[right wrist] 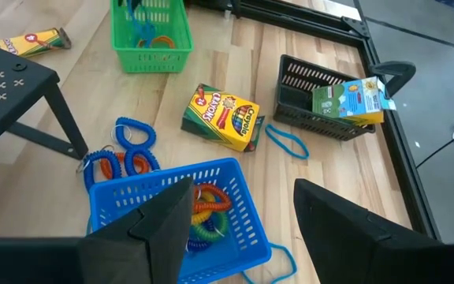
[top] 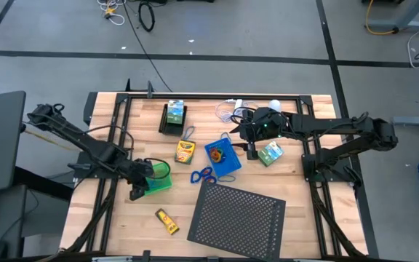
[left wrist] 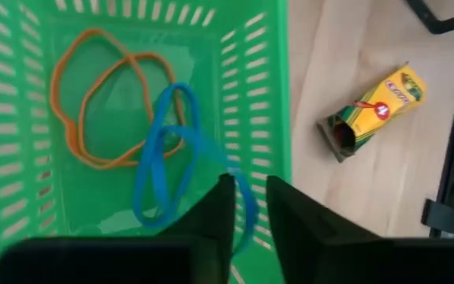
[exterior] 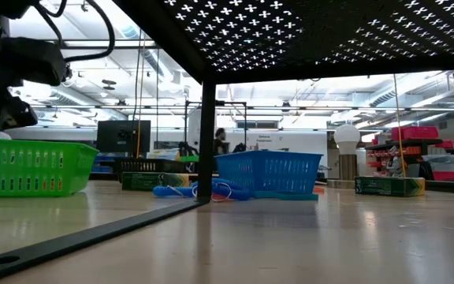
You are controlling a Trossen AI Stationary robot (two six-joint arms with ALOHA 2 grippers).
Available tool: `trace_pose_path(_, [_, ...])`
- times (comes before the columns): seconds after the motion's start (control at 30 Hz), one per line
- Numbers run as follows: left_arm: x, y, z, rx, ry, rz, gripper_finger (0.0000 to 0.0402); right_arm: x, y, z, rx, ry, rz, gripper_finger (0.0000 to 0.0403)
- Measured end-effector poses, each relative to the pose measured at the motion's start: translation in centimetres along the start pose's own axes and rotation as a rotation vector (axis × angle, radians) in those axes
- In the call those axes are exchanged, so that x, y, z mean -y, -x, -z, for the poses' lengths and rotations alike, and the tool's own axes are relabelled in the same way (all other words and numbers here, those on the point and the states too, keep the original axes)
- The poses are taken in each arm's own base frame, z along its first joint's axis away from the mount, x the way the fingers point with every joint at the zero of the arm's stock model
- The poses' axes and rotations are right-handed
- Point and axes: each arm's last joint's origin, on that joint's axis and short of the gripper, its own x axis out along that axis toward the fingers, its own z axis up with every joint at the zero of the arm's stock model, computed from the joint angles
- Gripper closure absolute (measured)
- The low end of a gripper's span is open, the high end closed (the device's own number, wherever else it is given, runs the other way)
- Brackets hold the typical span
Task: Pick & Place Office Desk Supplies
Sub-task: Put the middle blue rubber band into the green bin, then put the left blue rubber band into the green bin
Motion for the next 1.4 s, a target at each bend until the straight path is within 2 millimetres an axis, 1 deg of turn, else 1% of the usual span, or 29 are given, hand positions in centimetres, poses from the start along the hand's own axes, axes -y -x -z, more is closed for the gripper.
trace_pose_path(0.2, [0.0, -0.1, 0.0, 0.009, 0.021, -0.020, 0.0221, 0.0, 0.0, 0.0, -0.003, 0.000, -0.001, 0.0174])
trace_pose_path(0.3, [0.1, -0.1, -0.3, 0.040, 0.005, -0.007, 0.0184, 0.0, 0.0, 0.0, -0.003, -0.005, -0.001, 0.0174])
trace_pose_path(0.37, [0.5, 0.0, -0.8, 0.101, -0.021, 0.030, 0.0167, 0.0, 0.0, 0.0, -0.003, -0.007, 0.000, 0.0174])
trace_pose_path(0.43, [0.9, 0.2, -1.8, 0.198, -0.049, 0.059, 0.0158, 0.0, 0.0, 0.0, -0.003, -0.007, 0.000, 0.0174])
trace_pose_path(0.53, [1.0, 1.0, -3.7, 0.374, -0.067, 0.015, 0.0154, 0.0, 0.0, 0.0, 0.000, -0.005, 0.000, 0.0174])
trace_pose_path(0.6, [0.7, 1.7, -5.0, 0.482, -0.036, -0.050, 0.0155, 0.0, 0.0, 0.0, 0.004, -0.003, 0.002, 0.0174])
trace_pose_path(0.73, [-0.7, 2.2, -7.4, 0.591, 0.022, -0.146, 0.0156, 0.0, 0.0, -0.1, 0.006, 0.005, 0.003, 0.0174])
trace_pose_path(0.87, [-2.4, 1.8, -9.6, 0.666, 0.061, -0.199, 0.0154, 0.0, 0.0, -0.1, 0.009, 0.015, 0.004, 0.0174])
trace_pose_path(1.0, [-4.7, 0.9, -11.3, 0.680, 0.123, -0.266, 0.0154, 0.0, 0.0, -0.1, 0.009, 0.023, 0.004, 0.0174])
trace_pose_path(1.1, [-6.5, 0.2, -12.4, 0.680, 0.164, -0.270, 0.0154, 0.1, 0.0, -0.1, 0.009, 0.025, 0.005, 0.0174])
trace_pose_path(1.17, [-7.3, -0.1, -13.4, 0.668, 0.173, -0.277, 0.0154, 0.1, 0.0, -0.1, 0.008, 0.027, 0.010, 0.0174])
trace_pose_path(1.3, [-7.9, 0.0, -16.0, 0.638, 0.120, -0.325, 0.0154, 0.1, 0.0, -0.1, 0.003, 0.028, 0.026, 0.0174])
trace_pose_path(1.4, [-8.2, -0.1, -17.8, 0.548, 0.091, -0.389, 0.0154, 0.1, 0.0, 0.0, -0.001, 0.027, 0.030, 0.0174])
